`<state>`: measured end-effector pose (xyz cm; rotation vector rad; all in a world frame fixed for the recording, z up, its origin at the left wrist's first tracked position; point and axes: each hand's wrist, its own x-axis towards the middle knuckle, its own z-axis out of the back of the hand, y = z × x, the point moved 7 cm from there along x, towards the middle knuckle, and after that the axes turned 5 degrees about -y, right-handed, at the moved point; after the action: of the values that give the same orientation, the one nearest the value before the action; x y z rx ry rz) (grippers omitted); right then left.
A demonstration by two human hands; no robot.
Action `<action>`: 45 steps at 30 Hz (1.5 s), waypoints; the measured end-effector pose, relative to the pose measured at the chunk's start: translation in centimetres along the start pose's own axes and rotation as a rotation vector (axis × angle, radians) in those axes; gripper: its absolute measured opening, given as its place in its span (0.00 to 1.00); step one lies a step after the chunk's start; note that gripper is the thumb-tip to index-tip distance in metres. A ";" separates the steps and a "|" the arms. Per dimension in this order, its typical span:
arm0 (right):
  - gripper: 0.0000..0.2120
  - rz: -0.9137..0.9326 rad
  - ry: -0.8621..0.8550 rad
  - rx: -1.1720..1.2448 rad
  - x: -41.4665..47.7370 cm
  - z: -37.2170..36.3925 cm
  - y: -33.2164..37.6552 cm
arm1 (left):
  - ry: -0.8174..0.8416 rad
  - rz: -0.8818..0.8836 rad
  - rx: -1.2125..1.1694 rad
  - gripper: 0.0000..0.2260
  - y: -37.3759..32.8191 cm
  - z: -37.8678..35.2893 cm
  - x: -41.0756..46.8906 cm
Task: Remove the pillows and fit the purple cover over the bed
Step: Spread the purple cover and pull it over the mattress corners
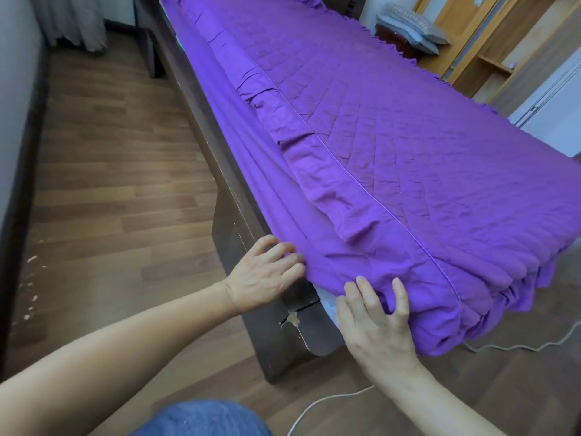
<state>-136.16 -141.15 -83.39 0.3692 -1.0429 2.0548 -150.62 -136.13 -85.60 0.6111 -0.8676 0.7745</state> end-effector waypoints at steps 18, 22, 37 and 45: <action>0.07 0.129 -0.124 -0.264 1.1 0.7 1.1 | 0.250 0.011 -0.152 0.15 -0.6 -1.5 0.0; 0.04 0.107 -0.114 -0.238 1.4 1.2 1.2 | 0.273 -0.002 -0.166 0.10 -0.3 -1.7 0.2; 0.12 0.049 0.029 -0.292 2.3 1.8 1.8 | 0.170 0.087 -0.287 0.07 0.0 0.6 -1.1; 0.11 0.041 -0.005 -0.093 3.2 2.0 5.4 | 0.209 0.110 -0.393 0.07 -0.3 1.5 -1.7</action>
<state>-142.47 -142.97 -83.33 0.3077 -1.1534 2.0344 -151.70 -137.99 -86.33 0.1327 -0.8348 0.7258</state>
